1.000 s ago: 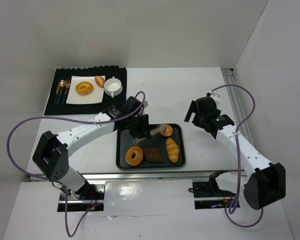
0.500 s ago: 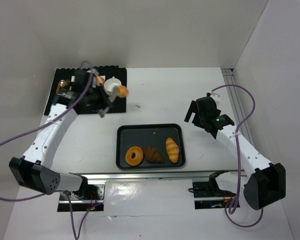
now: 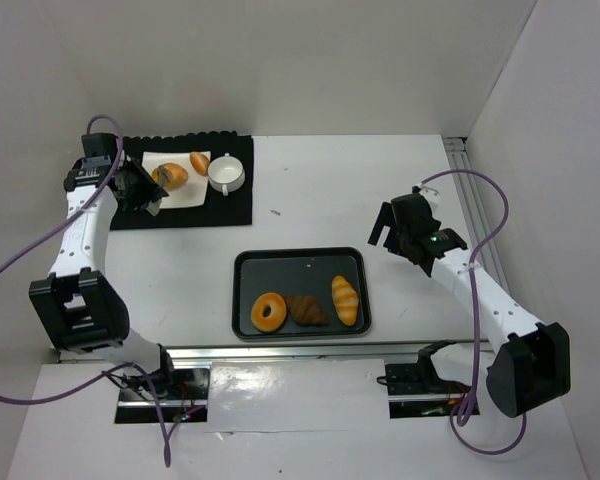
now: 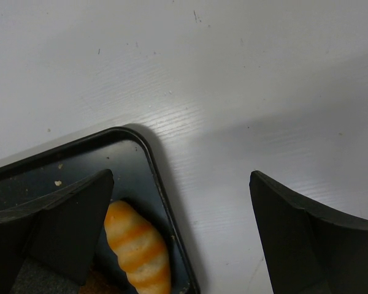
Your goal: Place the bread
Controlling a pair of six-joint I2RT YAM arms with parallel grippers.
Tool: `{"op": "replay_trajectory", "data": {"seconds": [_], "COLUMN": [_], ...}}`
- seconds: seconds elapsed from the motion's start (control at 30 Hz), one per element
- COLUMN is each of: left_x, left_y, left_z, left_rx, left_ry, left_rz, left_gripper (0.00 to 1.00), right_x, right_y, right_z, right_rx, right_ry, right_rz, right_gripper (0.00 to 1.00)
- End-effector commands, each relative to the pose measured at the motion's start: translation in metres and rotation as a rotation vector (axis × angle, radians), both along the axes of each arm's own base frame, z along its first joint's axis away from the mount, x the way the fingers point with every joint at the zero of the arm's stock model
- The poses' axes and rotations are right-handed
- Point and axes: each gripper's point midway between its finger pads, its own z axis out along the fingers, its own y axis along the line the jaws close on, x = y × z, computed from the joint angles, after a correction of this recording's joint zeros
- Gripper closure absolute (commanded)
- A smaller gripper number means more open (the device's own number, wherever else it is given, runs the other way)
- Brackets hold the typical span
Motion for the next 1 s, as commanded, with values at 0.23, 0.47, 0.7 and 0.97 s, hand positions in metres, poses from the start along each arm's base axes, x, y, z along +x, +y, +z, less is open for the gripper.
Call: {"op": "replay_trajectory", "data": {"seconds": [0.23,0.47,0.7,0.97], "left_x": [0.036,0.026,0.021,0.006], "left_y": [-0.004,-0.001,0.003,-0.011], "left_z": [-0.034,-0.032,0.006,0.073], "left_rx": [-0.093,-0.063,0.0,0.113], "left_ry": [-0.012,-0.002,-0.066,-0.197], "left_rz": [-0.061,-0.045,-0.028,-0.068], "left_gripper": [0.7,0.43,0.41,0.44], "right_x": [0.009,0.009,0.007,0.009], "right_y": [0.003,0.003,0.002,0.003], "right_z": [0.004,0.004,0.002,0.009], "right_rx": [0.002,0.002,-0.001,0.005], "right_ry": [-0.033,-0.033,-0.024,-0.041], "right_rz": [-0.003,-0.003,-0.003,-0.003], "right_gripper": [0.01,0.01,0.01,0.01]}}
